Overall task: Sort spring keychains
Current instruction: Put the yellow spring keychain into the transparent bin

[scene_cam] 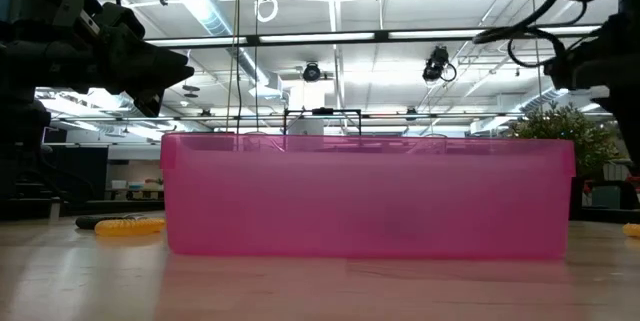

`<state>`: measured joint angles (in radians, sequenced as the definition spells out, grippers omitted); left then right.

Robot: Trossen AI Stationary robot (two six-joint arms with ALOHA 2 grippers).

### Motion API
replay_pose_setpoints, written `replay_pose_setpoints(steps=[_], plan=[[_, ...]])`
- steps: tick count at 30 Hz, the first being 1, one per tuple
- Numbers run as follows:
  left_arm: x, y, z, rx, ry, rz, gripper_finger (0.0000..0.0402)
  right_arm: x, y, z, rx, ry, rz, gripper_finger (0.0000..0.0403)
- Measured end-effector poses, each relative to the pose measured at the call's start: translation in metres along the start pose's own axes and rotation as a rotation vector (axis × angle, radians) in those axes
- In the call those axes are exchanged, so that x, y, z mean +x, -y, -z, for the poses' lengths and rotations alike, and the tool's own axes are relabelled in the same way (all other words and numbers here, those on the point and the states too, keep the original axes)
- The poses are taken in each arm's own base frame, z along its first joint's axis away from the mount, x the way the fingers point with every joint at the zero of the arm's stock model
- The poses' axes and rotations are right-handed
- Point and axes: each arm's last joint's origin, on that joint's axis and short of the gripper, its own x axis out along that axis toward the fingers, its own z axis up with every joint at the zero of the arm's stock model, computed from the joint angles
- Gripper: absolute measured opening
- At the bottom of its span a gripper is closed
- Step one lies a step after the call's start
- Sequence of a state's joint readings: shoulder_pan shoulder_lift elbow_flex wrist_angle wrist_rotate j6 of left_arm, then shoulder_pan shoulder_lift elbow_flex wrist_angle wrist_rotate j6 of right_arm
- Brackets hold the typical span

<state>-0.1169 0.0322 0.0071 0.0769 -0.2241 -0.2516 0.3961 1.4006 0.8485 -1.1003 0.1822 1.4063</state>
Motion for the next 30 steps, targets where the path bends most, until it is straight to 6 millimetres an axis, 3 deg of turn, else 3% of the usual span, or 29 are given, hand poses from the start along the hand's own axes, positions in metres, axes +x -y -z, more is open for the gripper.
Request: replay_pose_setpoints(steps=[6, 12, 20, 24, 28, 30], plan=[[0.000, 0.000, 0.000, 0.000, 0.000, 0.000, 0.0103, 0.028, 0.007, 0.001, 0.000, -0.005, -0.012, 0.0231], [0.000, 0.000, 0.000, 0.000, 0.001, 0.000, 0.0103, 0.073, 0.024, 0.008, 0.059, -0.046, -0.094, 0.0231], [0.000, 0.000, 0.000, 0.000, 0.000, 0.000, 0.0103, 0.067, 0.026, 0.007, 0.094, -0.040, -0.055, 0.0210], [0.000, 0.000, 0.000, 0.000, -0.002, 0.000, 0.0103, 0.067, 0.018, 0.004, -0.013, 0.004, -0.115, 0.0162], [0.000, 0.000, 0.000, 0.001, -0.002, -0.001, 0.0103, 0.068, 0.018, 0.006, 0.010, -0.010, -0.089, 0.0051], [0.000, 0.000, 0.000, 0.000, 0.001, 0.001, 0.0103, 0.068, 0.018, 0.008, -0.001, -0.002, -0.090, 0.0021]])
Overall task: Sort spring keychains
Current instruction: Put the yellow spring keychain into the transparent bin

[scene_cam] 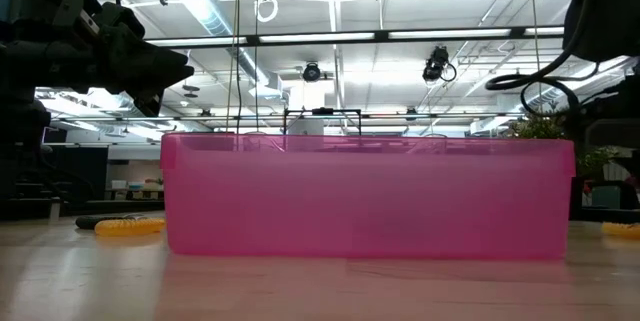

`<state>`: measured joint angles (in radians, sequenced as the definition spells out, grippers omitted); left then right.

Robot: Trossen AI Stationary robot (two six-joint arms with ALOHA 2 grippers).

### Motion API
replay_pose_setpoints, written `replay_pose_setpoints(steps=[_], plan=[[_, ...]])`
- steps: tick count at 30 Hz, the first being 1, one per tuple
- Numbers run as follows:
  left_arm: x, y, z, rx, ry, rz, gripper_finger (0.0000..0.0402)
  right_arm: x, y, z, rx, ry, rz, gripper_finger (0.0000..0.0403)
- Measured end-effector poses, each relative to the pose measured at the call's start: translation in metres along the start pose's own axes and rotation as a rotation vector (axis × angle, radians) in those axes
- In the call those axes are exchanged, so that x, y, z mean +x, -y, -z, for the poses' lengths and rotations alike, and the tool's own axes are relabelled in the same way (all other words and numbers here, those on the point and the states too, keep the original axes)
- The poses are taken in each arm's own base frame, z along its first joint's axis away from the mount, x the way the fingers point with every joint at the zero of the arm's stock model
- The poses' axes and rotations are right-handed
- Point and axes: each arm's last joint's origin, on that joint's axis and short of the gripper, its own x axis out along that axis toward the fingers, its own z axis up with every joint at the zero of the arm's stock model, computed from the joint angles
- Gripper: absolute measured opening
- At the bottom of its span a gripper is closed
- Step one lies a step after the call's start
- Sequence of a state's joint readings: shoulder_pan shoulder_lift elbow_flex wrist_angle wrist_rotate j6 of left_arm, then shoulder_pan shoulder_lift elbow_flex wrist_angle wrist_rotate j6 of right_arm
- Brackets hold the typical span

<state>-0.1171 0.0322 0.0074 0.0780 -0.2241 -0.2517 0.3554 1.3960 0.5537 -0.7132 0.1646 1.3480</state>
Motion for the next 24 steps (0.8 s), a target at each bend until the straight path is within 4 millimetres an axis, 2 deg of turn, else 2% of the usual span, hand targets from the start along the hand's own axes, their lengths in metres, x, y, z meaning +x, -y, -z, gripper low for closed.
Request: replay_pose_setpoints(steps=[15, 18, 24], plan=[[0.000, 0.000, 0.000, 0.000, -0.001, 0.000, 0.0103, -0.004, -0.001, 0.005, -0.061, 0.057, -0.032, 0.0014], [0.000, 0.000, 0.000, 0.000, -0.001, -0.001, 0.0103, -0.011, -0.005, 0.003, -0.087, 0.097, -0.046, 0.0012], [0.000, 0.000, 0.000, 0.001, -0.002, -0.001, 0.0103, -0.047, -0.017, -0.010, -0.205, 0.376, -0.050, 0.0010]])
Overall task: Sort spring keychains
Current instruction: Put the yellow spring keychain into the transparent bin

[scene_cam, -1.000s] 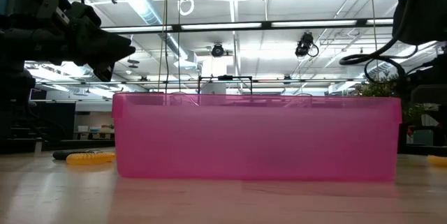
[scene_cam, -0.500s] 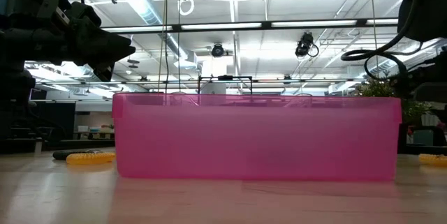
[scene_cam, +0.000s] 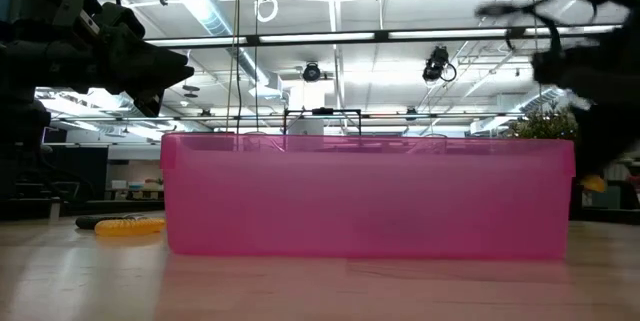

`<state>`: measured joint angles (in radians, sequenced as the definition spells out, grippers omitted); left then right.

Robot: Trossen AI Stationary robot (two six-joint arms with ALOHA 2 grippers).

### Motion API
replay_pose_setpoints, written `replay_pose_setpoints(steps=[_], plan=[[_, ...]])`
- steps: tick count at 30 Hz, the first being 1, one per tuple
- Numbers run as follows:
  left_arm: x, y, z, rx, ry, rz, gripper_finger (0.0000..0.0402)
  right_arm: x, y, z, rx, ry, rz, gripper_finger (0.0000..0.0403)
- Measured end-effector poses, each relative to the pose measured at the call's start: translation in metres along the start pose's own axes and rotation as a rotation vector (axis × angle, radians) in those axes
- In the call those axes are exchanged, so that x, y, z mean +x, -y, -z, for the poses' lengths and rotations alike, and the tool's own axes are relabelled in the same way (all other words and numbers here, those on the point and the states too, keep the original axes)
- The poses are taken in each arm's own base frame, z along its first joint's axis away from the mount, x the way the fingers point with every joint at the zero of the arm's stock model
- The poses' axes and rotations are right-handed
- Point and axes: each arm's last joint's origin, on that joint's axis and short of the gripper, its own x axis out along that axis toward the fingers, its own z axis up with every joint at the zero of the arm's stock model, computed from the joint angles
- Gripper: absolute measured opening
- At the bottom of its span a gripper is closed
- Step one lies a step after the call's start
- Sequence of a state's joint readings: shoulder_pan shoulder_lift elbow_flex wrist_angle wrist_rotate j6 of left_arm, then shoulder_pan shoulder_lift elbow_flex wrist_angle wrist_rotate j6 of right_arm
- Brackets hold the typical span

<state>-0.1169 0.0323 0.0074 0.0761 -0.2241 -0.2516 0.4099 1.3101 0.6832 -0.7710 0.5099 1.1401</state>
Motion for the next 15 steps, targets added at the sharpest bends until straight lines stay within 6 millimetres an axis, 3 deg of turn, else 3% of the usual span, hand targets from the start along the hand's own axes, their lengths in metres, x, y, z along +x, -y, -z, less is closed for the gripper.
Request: replay_pose_setpoints(steps=[8, 15], plan=[[0.000, 0.000, 0.000, 0.000, 0.000, 0.000, 0.0103, -0.053, 0.005, -0.048, -0.032, 0.509, 0.059, 0.0018], [0.000, 0.000, 0.000, 0.000, 0.000, 0.001, 0.0103, -0.093, 0.009, -0.094, -0.035, 0.855, -0.176, 0.0009]])
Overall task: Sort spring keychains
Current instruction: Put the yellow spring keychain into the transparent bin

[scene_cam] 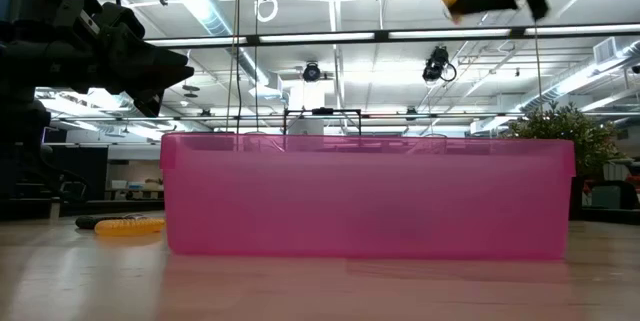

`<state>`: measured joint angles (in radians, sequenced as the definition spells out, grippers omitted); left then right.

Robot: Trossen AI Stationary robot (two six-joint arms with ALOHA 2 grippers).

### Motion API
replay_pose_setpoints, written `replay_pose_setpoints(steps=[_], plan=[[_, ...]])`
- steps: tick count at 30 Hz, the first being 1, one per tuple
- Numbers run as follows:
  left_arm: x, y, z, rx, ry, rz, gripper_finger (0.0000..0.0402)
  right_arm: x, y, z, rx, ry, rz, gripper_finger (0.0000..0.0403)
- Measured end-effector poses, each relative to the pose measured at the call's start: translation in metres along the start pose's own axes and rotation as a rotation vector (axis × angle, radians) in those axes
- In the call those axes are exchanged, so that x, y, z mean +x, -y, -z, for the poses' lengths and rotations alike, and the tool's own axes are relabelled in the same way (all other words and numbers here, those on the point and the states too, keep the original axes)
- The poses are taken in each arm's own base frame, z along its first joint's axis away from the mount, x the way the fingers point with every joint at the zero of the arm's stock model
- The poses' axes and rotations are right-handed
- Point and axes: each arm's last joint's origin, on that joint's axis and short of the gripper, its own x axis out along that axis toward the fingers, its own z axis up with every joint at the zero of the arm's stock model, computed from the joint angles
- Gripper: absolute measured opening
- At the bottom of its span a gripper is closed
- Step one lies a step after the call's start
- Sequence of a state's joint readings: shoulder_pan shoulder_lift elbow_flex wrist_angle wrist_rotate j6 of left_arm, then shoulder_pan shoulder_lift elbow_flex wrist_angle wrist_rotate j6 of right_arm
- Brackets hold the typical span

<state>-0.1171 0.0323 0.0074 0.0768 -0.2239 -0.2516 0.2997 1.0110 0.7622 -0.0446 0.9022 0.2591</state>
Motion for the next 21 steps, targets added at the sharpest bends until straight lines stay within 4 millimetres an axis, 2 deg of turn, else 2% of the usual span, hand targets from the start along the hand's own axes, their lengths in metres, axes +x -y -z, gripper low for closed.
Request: replay_pose_setpoints(steps=[3, 5, 7, 10, 21], plan=[[0.000, 0.000, 0.000, 0.000, 0.000, 0.000, 0.0103, 0.007, -0.002, -0.002, 0.008, 0.189, -0.156, 0.0009], [0.000, 0.000, 0.000, 0.000, 0.000, 0.000, 0.0103, 0.015, 0.001, 0.006, 0.017, 0.310, -0.235, 0.0009], [0.000, 0.000, 0.000, 0.000, 0.000, 0.000, 0.0103, 0.025, 0.008, 0.017, 0.024, 0.358, -0.291, 0.0008], [0.000, 0.000, 0.000, 0.000, 0.000, 0.000, 0.0103, 0.037, 0.018, 0.029, 0.058, 0.349, -0.361, 0.0008], [0.000, 0.000, 0.000, 0.000, 0.000, 0.000, 0.0103, 0.081, 0.032, 0.059, 0.069, 0.201, -0.358, 0.0008]])
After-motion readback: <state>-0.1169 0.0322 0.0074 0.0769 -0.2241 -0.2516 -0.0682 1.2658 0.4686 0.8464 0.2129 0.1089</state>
